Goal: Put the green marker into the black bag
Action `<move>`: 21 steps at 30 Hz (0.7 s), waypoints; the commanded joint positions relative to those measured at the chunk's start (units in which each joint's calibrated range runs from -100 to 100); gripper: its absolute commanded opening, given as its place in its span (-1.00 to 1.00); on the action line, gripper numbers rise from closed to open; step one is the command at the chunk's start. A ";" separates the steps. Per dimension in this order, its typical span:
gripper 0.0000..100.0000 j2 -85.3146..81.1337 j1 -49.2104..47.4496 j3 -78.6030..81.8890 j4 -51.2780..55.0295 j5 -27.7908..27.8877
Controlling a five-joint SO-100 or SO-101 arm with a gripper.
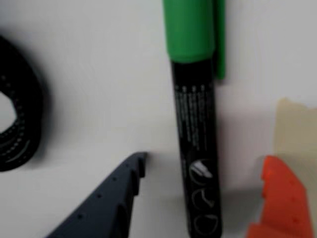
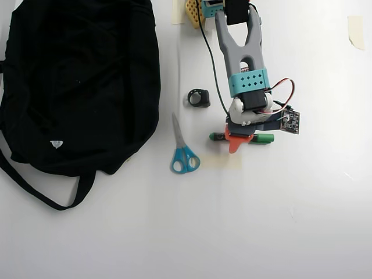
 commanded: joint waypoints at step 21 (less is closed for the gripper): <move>-0.60 -0.56 0.41 -2.04 3.29 0.24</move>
